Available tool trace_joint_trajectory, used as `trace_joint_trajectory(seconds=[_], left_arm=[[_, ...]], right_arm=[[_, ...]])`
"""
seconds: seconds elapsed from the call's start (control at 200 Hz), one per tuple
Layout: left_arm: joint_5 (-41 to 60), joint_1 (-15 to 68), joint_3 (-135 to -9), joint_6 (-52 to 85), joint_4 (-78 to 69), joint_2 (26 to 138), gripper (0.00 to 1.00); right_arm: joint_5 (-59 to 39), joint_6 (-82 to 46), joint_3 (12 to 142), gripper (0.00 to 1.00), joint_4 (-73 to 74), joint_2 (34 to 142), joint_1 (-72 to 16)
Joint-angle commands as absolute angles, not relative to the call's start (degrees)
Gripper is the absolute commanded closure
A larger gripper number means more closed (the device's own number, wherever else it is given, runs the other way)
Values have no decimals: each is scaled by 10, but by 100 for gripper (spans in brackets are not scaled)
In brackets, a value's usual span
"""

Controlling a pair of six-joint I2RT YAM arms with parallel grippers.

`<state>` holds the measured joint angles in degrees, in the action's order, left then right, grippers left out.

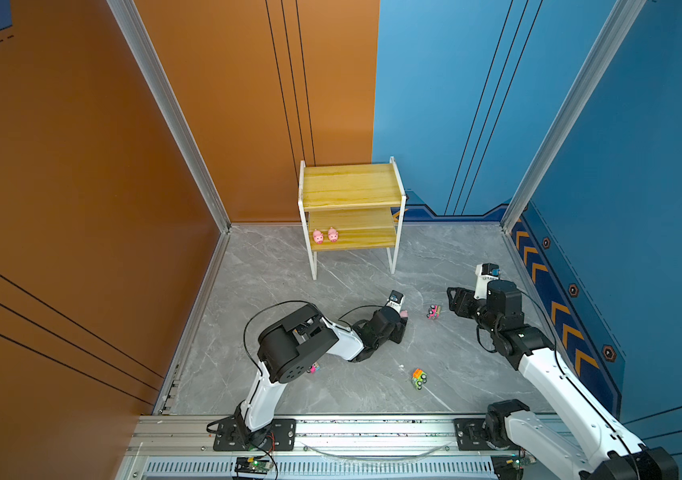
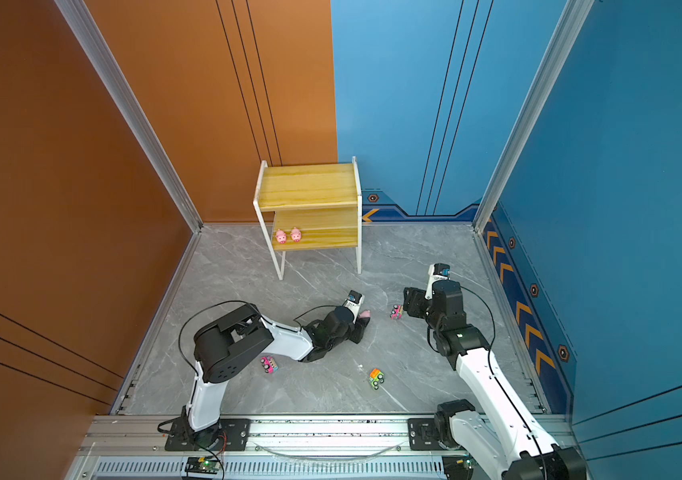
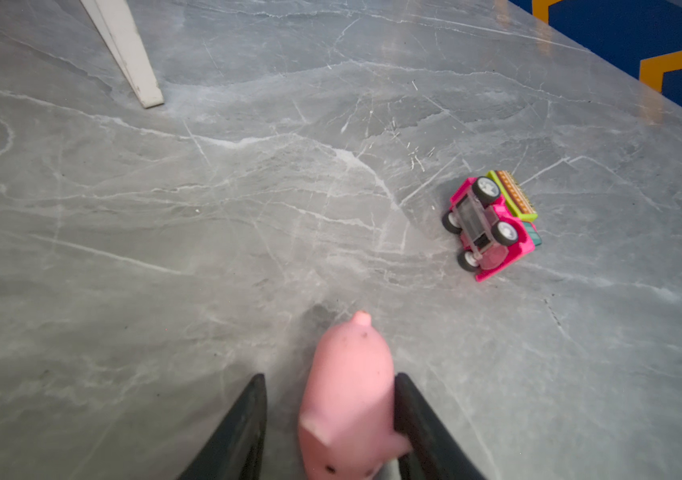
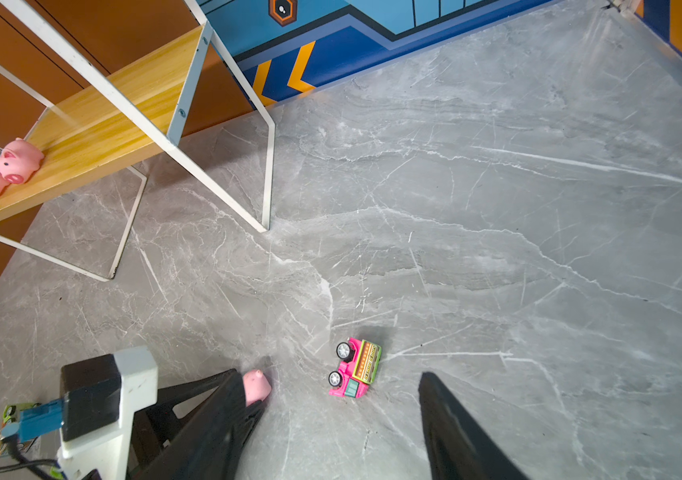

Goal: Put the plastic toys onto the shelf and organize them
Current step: 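Lift the pink pig with the left gripper and carry it toward the shelf, then lower the pig onto the lower shelf tier beside the other pigs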

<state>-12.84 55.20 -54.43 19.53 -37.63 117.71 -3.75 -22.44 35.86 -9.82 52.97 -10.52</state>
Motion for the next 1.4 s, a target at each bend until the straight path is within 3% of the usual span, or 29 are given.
trace_joint_trajectory(seconds=[0.0,0.11,0.325,0.536,0.971,1.396], left_arm=[[-110,559,-532,185,-387,1172,55],[-110,561,-528,180,-397,1172,57],[-101,562,-524,167,-418,1171,74],[-105,570,-520,154,-427,1158,84],[-116,550,-488,177,-415,1091,85],[-221,479,-622,165,-151,991,83]], right_arm=[[-22,-215,352,33,-98,519,-109],[-22,-215,352,33,-97,521,-109],[-21,-216,352,33,-97,521,-110],[-19,-216,353,33,-96,523,-110],[-23,-216,353,33,-95,528,-111],[-19,-201,353,33,-87,523,-138]])
